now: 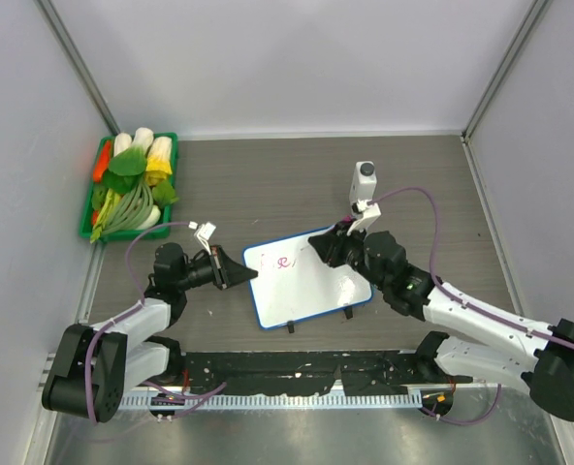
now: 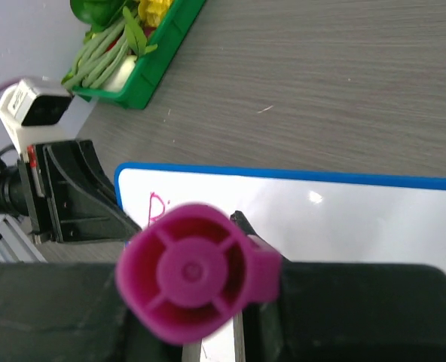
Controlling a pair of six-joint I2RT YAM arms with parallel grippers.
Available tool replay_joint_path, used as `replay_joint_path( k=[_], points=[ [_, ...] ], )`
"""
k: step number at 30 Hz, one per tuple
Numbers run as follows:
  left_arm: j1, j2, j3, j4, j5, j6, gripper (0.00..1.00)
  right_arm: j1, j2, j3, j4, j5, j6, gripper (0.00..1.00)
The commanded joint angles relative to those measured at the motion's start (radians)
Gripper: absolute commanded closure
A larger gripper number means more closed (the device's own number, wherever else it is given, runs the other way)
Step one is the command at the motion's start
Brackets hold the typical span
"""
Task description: Write a sentence on the whiteboard
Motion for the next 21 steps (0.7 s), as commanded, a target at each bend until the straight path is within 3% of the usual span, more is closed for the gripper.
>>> replay_joint_path(
  k=[1, 11, 17, 21],
  points=[
    [0.001, -0.014, -0.01, 0.007, -0.031, 0.042, 1.0, -0.118, -0.033, -0.012, 0.052, -0.166, 0.057, 0.99],
    [0.001, -0.016, -0.011, 0.007, -0.037, 0.042, 1.0, -0.126, -0.096, -0.052, -0.019, -0.106, 0.0, 0.99],
    [0.003, -0.019, -0.011, 0.007, -0.039, 0.042, 1.0, -0.009, -0.09, -0.035, -0.054, 0.058, -0.096, 0.99],
    [0.003, -0.019, -0.013, 0.005, -0.037, 0.042, 1.0, -0.001, -0.076, -0.042, -0.033, 0.067, -0.095, 0.99]
  ],
)
